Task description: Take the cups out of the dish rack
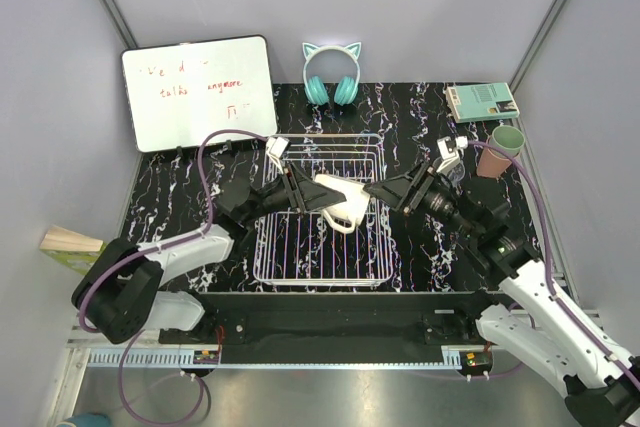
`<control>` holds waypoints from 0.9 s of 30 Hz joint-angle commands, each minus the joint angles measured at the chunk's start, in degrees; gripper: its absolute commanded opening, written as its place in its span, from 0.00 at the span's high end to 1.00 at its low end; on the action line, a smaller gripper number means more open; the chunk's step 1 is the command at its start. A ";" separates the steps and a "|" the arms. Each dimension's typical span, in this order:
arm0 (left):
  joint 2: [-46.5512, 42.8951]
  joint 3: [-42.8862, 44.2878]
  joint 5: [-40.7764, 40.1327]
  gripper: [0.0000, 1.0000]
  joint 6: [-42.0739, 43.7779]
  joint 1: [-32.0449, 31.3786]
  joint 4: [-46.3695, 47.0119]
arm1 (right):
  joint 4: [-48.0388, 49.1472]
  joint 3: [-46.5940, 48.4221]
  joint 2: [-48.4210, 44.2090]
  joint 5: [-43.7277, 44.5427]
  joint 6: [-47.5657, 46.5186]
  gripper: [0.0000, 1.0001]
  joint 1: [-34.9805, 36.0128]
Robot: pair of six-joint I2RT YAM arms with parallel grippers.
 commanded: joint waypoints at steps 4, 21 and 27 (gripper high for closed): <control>1.61 2.54 0.45 1.00 -1.66 0.06 11.27 | 10.58 -0.52 4.82 -4.84 3.12 0.43 1.78; 6.10 3.34 0.89 1.00 -1.67 -4.69 13.82 | 12.53 1.33 11.24 -0.36 2.50 0.65 6.53; 5.83 2.28 1.16 1.00 -1.93 -4.69 14.35 | 10.94 1.15 10.10 2.37 2.77 0.30 6.62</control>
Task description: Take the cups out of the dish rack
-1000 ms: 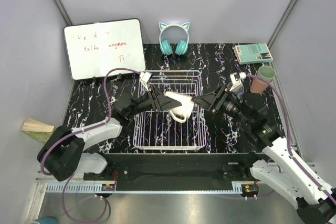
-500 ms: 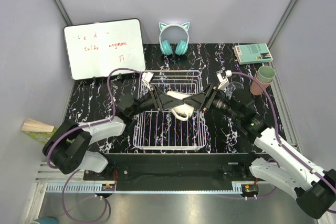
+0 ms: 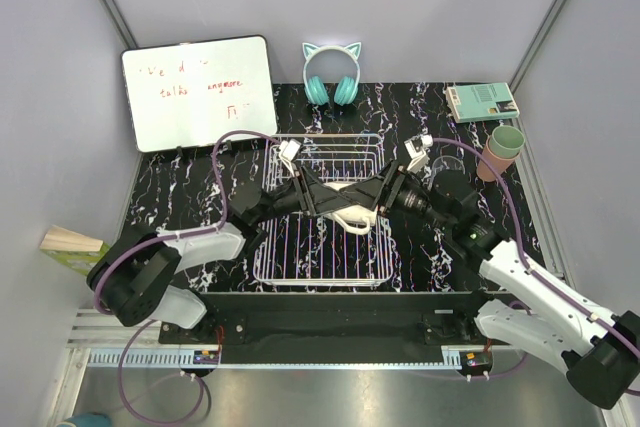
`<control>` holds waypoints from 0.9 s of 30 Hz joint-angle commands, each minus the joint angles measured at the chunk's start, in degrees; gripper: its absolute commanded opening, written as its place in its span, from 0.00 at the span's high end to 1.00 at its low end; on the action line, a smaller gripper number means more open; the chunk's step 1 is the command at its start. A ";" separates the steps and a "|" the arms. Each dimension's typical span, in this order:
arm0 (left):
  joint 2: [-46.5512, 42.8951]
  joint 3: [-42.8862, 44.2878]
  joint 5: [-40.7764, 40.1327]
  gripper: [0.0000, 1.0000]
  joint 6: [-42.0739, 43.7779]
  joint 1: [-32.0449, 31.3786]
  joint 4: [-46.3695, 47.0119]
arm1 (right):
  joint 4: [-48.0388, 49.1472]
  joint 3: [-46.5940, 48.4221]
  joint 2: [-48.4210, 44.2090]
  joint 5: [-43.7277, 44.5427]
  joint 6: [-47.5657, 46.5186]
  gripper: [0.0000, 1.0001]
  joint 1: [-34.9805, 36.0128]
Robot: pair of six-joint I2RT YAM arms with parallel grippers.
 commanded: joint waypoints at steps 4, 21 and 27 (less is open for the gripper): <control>-1.25 0.77 2.31 1.00 0.32 -1.47 7.27 | 1.50 2.20 -0.42 3.31 -1.58 0.29 0.63; -6.53 -1.61 2.31 1.00 3.31 -1.30 3.57 | 0.53 1.68 -3.41 6.39 -1.68 0.58 0.63; -5.56 -1.60 2.49 1.00 2.78 -1.38 4.10 | 5.54 1.32 0.62 1.12 -0.01 0.79 0.72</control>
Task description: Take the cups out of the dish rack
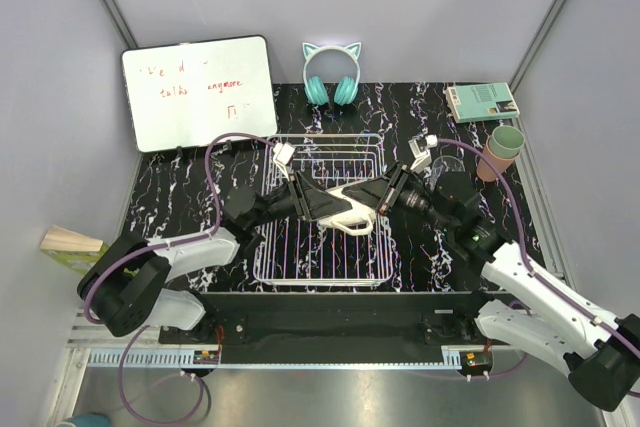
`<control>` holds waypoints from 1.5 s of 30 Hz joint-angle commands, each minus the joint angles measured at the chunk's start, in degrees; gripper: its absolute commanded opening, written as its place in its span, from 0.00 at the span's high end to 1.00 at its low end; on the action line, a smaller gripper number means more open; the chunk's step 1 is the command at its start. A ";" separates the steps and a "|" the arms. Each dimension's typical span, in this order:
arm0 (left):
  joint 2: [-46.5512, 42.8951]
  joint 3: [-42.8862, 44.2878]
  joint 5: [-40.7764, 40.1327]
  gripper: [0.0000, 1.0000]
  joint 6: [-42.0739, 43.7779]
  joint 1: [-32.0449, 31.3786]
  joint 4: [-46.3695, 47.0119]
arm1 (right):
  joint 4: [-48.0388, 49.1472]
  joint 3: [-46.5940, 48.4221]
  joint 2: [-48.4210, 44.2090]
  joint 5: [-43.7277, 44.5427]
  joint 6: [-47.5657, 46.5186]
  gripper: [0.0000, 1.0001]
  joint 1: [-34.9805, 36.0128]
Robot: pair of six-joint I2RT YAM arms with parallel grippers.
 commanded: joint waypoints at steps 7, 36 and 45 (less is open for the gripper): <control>-1.01 2.38 3.85 0.91 1.34 -0.47 -0.35 | 6.69 1.59 1.64 -2.18 -0.72 1.00 -0.18; -10.86 18.64 -30.43 0.01 23.41 4.19 -79.98 | -66.01 21.98 7.07 57.33 -7.33 1.00 -0.26; -11.29 15.31 -30.34 0.01 22.53 4.11 -81.14 | -58.90 15.83 17.62 55.94 -7.57 1.00 -6.06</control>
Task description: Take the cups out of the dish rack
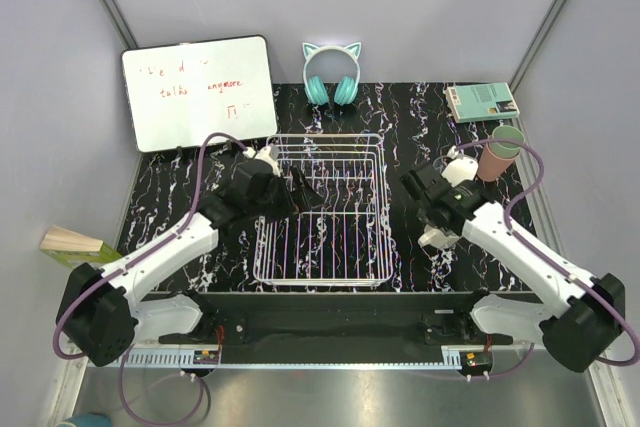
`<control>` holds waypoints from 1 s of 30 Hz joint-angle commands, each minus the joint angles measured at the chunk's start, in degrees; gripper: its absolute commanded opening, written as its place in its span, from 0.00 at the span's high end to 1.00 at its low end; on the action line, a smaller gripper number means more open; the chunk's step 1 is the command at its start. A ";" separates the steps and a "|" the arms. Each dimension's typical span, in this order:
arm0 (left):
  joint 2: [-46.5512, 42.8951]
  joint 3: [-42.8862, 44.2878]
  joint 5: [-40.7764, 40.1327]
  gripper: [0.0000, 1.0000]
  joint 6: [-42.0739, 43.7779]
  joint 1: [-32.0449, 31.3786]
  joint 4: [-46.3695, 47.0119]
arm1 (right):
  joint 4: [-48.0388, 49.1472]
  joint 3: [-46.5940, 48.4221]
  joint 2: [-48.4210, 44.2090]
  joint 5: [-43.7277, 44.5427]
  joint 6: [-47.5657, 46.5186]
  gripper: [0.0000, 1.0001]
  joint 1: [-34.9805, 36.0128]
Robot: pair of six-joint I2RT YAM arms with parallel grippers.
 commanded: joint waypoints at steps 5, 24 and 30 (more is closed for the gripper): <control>-2.58 -2.12 -2.04 0.01 1.04 0.11 -0.07 | 12.78 -1.07 6.08 -2.06 -3.40 1.00 -9.83; -1.62 -2.12 -3.00 0.01 2.28 0.10 -0.77 | 23.95 1.57 21.91 -6.10 -9.99 1.00 -18.36; -1.26 -1.95 -2.83 0.01 2.28 0.11 -0.77 | 25.71 -0.10 23.67 -7.60 -10.70 1.00 -19.15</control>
